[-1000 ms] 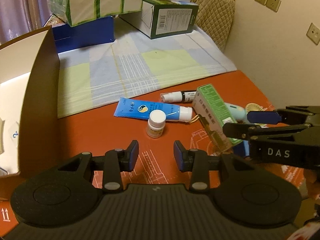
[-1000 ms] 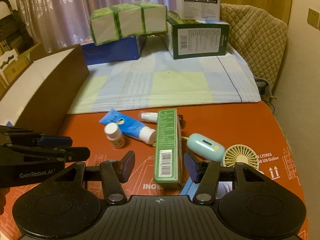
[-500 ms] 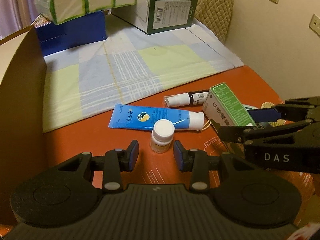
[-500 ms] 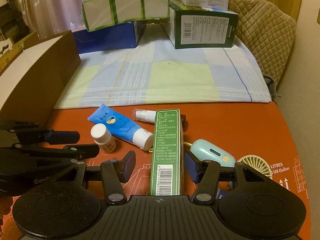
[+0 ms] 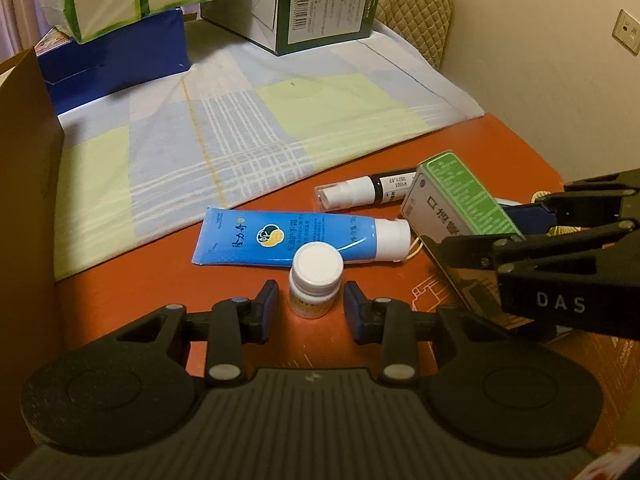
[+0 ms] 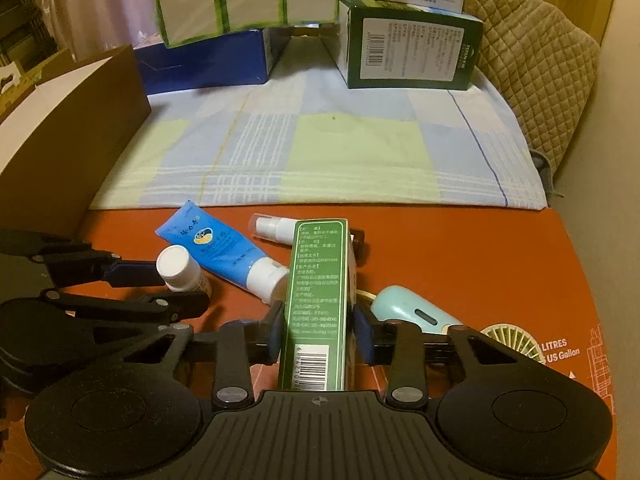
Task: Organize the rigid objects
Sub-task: 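Grasp the long green box with the right tool while the left tool grasps the white pill bottle, then carry the green box with the right tool while the left tool carries the pill bottle to the shoebox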
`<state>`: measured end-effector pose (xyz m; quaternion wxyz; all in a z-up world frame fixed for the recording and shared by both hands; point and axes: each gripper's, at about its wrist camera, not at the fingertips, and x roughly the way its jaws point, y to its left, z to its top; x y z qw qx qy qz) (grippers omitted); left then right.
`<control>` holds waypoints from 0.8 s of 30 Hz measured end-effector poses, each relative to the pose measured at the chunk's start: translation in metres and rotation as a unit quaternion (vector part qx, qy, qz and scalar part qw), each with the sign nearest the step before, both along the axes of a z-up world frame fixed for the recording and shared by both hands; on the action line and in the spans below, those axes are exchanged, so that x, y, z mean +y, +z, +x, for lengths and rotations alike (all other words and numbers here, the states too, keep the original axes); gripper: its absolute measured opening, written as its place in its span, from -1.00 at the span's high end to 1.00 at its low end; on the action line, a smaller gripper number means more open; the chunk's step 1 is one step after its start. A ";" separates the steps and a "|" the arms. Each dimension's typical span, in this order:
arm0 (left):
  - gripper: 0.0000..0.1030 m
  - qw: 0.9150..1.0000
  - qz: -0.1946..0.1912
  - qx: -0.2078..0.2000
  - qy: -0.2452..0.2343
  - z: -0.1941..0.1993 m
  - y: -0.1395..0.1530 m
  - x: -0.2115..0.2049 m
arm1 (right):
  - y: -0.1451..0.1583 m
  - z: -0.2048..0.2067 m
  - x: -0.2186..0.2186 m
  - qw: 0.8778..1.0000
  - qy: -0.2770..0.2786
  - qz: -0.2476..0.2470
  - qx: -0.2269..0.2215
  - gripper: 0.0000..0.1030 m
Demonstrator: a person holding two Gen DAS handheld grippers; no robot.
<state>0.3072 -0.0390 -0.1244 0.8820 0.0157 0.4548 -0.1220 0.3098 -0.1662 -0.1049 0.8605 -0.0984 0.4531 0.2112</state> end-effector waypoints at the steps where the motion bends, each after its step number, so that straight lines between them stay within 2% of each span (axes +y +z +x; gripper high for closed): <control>1: 0.56 1.000 0.001 0.000 -0.001 0.000 0.000 0.000 | 0.000 0.000 -0.001 1.000 0.000 0.000 -0.001 0.47; 12: 0.57 1.000 0.006 -0.023 -0.001 -0.007 0.012 0.001 | 0.006 -0.007 -0.004 1.000 0.005 0.010 -0.014 0.48; 24: 0.57 0.997 -0.022 -0.061 0.028 -0.035 0.062 0.022 | 0.042 -0.025 0.003 0.998 0.017 0.043 -0.036 0.48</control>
